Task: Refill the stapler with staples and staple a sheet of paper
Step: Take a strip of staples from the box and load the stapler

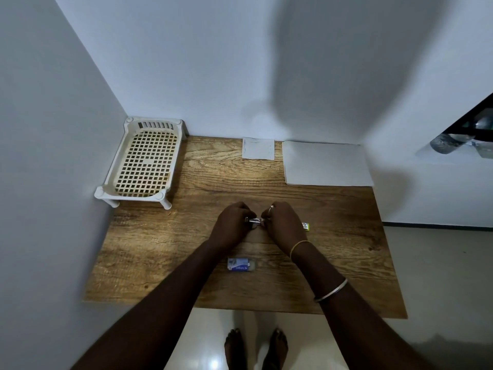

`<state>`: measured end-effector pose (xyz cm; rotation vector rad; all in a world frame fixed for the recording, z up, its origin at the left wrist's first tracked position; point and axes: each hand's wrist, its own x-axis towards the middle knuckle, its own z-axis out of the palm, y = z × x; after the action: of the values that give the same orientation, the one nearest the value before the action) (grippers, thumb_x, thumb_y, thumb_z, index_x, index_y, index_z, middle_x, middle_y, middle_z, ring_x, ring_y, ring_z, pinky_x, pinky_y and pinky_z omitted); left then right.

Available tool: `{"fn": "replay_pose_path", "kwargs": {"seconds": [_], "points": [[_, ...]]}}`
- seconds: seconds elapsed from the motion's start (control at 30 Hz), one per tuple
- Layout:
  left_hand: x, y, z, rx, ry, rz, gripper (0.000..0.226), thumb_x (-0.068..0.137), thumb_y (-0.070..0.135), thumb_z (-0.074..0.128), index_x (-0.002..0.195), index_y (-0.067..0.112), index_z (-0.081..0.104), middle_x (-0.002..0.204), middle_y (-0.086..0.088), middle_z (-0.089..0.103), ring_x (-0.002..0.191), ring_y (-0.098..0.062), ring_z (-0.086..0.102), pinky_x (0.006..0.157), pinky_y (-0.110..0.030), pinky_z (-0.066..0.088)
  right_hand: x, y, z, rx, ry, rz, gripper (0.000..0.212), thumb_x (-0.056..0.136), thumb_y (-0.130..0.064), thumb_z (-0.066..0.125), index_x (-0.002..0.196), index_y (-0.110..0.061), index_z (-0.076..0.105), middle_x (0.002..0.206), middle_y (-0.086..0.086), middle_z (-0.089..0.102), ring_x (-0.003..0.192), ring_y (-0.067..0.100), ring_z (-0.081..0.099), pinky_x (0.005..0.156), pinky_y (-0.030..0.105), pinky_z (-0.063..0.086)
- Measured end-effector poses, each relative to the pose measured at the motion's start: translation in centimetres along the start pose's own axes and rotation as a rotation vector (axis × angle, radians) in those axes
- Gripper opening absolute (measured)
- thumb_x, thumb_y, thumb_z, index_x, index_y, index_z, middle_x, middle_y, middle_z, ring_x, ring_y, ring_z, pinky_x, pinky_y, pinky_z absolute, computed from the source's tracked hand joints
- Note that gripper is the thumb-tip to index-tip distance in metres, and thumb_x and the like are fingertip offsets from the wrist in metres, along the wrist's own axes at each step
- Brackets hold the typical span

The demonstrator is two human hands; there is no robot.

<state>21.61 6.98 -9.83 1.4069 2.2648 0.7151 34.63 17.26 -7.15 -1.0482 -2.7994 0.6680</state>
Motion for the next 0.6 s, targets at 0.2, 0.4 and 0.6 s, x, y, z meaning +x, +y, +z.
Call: {"fn": "replay_pose_path", "kwargs": {"seconds": [0.2, 0.4, 0.6], "points": [[-0.08, -0.11, 0.02, -0.057, 0.019, -0.020, 0.027, 0.079, 0.019, 0.083, 0.105, 0.018, 0.080, 0.105, 0.002, 0.071, 0.092, -0.014, 0.066, 0.073, -0.023, 0.040, -0.26, 0.21, 0.08, 0.000, -0.003, 0.004, 0.016, 0.088, -0.013, 0.068, 0.099, -0.012, 0.080, 0.099, 0.010, 0.069, 0.098, 0.028, 0.062, 0.080, 0.034, 0.049], [-0.12, -0.12, -0.14, -0.068, 0.004, -0.025, 0.028, 0.079, 0.017, 0.083, 0.107, 0.016, 0.079, 0.107, -0.001, 0.071, 0.095, -0.016, 0.066, 0.082, -0.033, 0.052, -0.46, 0.19, -0.02, -0.054, -0.007, -0.014, 0.013, 0.087, -0.017, 0.069, 0.095, -0.015, 0.080, 0.096, 0.008, 0.067, 0.096, 0.026, 0.060, 0.076, 0.035, 0.048], [-0.26, -0.28, 0.08, -0.091, 0.008, -0.044, 0.028, 0.079, 0.020, 0.084, 0.107, 0.017, 0.079, 0.106, 0.002, 0.070, 0.093, -0.011, 0.064, 0.080, -0.029, 0.052, -0.45, 0.10, 0.05, -0.151, -0.021, -0.064, 0.014, 0.090, -0.018, 0.065, 0.091, -0.014, 0.078, 0.091, 0.007, 0.066, 0.096, 0.026, 0.059, 0.073, 0.034, 0.048]]}}
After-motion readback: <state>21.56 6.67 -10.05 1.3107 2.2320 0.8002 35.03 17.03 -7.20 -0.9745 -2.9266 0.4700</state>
